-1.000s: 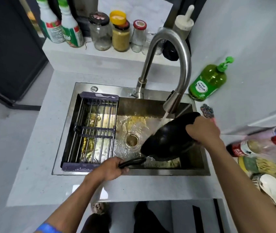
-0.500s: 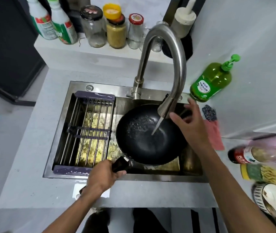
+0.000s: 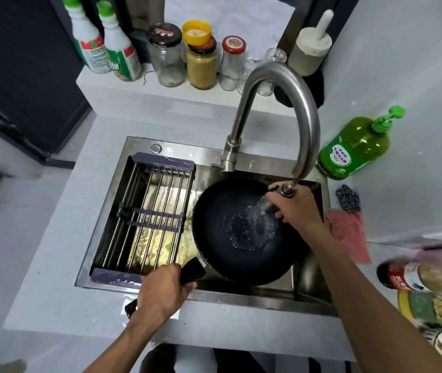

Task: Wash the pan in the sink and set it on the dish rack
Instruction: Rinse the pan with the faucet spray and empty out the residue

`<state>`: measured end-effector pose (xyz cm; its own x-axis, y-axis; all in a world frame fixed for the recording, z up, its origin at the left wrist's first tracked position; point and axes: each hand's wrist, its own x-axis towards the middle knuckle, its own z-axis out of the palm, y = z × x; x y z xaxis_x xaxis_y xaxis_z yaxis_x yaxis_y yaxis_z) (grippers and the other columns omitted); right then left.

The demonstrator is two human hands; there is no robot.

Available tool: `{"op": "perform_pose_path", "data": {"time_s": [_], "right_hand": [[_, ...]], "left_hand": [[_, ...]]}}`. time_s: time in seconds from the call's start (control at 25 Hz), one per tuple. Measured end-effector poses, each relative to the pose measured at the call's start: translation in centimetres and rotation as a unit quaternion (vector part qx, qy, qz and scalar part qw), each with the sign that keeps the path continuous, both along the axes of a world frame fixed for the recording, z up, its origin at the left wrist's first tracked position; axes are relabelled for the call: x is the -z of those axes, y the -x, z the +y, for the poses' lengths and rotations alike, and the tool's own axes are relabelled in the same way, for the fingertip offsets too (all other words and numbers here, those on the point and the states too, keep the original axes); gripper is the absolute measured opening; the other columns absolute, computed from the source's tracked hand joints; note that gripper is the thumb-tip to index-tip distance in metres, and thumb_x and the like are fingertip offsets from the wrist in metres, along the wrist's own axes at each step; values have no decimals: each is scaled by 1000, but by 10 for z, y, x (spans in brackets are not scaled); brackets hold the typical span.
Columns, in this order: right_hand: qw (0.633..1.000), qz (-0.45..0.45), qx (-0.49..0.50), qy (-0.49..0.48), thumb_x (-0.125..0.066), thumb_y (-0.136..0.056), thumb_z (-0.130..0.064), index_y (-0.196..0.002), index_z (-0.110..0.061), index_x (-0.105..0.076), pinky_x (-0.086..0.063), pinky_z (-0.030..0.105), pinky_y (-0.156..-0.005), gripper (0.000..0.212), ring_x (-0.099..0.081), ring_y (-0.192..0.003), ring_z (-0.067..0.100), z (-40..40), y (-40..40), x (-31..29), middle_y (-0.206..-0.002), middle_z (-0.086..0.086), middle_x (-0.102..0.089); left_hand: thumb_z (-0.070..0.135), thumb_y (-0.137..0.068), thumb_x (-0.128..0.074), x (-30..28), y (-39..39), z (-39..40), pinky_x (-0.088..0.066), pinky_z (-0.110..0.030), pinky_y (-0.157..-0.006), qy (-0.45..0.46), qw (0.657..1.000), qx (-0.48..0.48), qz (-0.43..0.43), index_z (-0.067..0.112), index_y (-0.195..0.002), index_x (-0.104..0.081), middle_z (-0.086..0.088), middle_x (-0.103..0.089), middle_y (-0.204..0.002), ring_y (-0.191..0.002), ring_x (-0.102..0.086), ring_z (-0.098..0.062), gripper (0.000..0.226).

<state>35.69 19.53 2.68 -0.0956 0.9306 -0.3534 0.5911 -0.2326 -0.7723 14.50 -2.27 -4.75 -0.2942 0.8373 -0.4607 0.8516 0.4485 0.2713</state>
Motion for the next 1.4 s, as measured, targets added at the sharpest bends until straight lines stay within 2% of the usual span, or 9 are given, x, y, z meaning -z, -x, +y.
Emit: {"op": "perform_pose_path", "data": {"time_s": [0.16, 0.28, 0.4, 0.56, 0.76, 0.92, 1.12, 1.24, 1.4], "right_hand": [[995, 90, -21, 28, -72, -86, -11, -102, -21, -74, -57, 32, -56, 20, -63, -59, 19, 5, 22, 10, -73, 9, -72], [999, 24, -17, -18, -74, -79, -18, -89, -35, -73, -57, 35, -62, 20, -63, -58, 16, 24, 4, 12, -69, 4, -71], [992, -117, -37, -23, -72, -71, -28, -78, -31, -73, -56, 40, -71, 8, -66, -68, 22, 17, -25, 7, -65, -6, -69], [994, -68, -80, 29, -69, -80, -22, -74, -15, -73, -50, 33, -53, 10, -62, -50, 19, 2, -7, 4, -58, 3, -66], [986, -143, -78, 45, -65, -63, -43, -73, -13, -71, -61, 47, -68, 32, -70, -66, 27, 10, -37, 6, -64, 6, -69], [994, -43, -80, 60, -71, -79, -19, -76, -5, -72, -47, 27, -46, 15, -58, -46, 14, -14, -11, 9, -55, 5, -61], [992, -101, -70, -13, -67, -81, -30, -83, -11, -67, -51, 39, -78, 19, -66, -75, 21, -21, -25, 17, -76, 3, -70], [994, -84, -73, 6, -70, -84, -26, -85, -5, -68, -52, 41, -79, 20, -66, -78, 25, -23, -16, 12, -77, 7, -71], [991, -99, -50, -73, -68, -85, -30, -86, -9, -71, -48, 31, -75, 20, -66, -81, 21, -9, -3, -21, -81, 3, -72]], "left_hand": [[64, -80, -65, -4, -9, 4, -47, -25, -60, 5, 1000, 6, 9, 24, -84, -56, 6, -60, -72, -62, -56, -14, 41], [66, -79, -63, -5, -8, 1, -48, -25, -59, 7, 1000, 9, 12, 25, -79, -53, 6, -60, -70, -63, -60, -16, 43], [66, -79, -63, -6, -6, -1, -44, -25, -55, 7, 1000, 7, -4, 25, -82, -56, 7, -60, -69, -60, -58, -15, 42], [68, -77, -65, -5, -9, 9, -41, -25, -55, 12, 1000, 15, 10, 23, -76, -48, 4, -58, -68, -61, -57, -18, 48], [61, -80, -65, -3, -11, 9, -48, -27, -61, 23, 999, 35, 12, 21, -86, -60, 0, -70, -83, -75, -68, -20, 41], [60, -80, -65, -3, -16, 8, -43, -27, -59, 25, 999, 30, 4, 21, -87, -61, 0, -70, -85, -78, -68, -20, 39], [62, -81, -64, -5, -13, 2, -39, -24, -55, 12, 999, 35, -10, 24, -80, -58, 4, -67, -76, -64, -61, -15, 38], [61, -80, -64, -4, -15, 3, -41, -26, -57, 20, 999, 42, -6, 21, -83, -61, 2, -69, -80, -72, -67, -17, 40], [59, -80, -66, 0, -9, -2, -43, -23, -58, 28, 998, 43, -28, 22, -87, -63, 4, -69, -80, -68, -64, -14, 37]]}}
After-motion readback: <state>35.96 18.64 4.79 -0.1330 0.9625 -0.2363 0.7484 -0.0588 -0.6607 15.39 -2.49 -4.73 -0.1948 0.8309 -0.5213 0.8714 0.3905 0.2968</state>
